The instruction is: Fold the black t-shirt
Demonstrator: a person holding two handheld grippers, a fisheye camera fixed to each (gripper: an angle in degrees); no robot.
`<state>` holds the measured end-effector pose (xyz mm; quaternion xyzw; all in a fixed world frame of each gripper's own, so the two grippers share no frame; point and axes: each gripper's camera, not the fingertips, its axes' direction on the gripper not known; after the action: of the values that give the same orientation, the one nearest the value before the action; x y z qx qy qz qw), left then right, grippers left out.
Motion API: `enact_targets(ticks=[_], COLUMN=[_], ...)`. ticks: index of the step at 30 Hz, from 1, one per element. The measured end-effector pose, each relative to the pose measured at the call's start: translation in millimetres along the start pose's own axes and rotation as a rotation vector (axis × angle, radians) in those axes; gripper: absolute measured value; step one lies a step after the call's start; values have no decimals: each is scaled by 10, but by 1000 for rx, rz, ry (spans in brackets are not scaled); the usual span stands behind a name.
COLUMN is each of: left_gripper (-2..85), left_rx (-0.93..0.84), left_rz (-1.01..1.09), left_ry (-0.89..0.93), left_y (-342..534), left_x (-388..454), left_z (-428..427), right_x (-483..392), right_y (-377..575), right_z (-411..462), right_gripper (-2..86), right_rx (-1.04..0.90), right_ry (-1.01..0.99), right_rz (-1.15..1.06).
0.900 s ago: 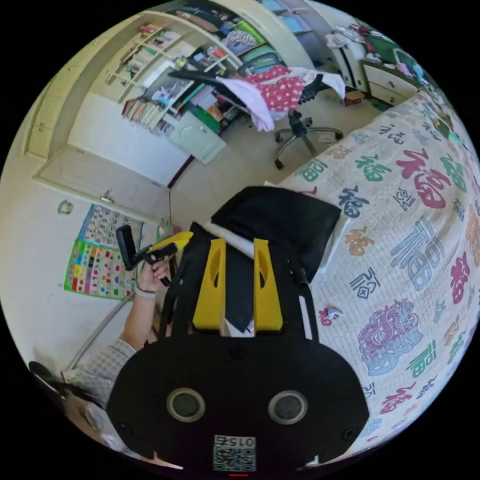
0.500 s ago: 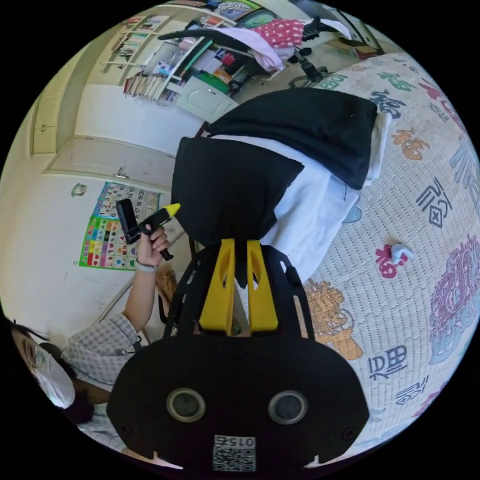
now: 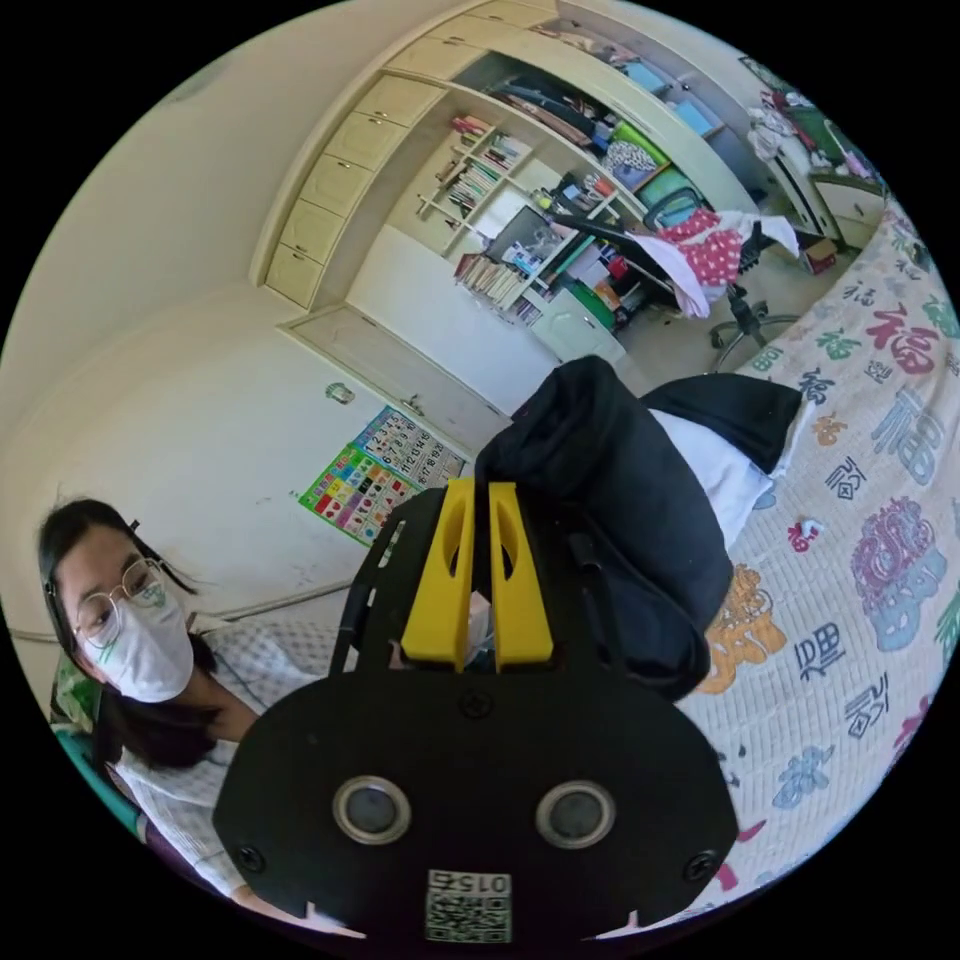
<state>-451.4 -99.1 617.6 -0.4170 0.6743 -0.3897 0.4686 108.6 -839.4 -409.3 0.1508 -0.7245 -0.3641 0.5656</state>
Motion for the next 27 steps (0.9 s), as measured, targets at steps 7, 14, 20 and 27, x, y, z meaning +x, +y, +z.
enact_targets(ticks=[7,14,20,27], left_gripper=[165,167,58,46], left_rx=[120,109,22,-54], left_rz=[173,294,288,-112], left_ry=[201,388,540,988], left_y=[72,20,-26,122], left_x=[1356,2244,2427,1848], left_z=[447,958,1727,2808], right_x=[-962,-1424,-1500,-1475], right_y=[1213,2332,2978,3710], right_z=[-1462,-2409,-2870,-3427], right_gripper=[7,10,25,115], right_rx=[189,341,420,397], right_ry=[70,221,287,610], right_rz=[-45,-29,36,49])
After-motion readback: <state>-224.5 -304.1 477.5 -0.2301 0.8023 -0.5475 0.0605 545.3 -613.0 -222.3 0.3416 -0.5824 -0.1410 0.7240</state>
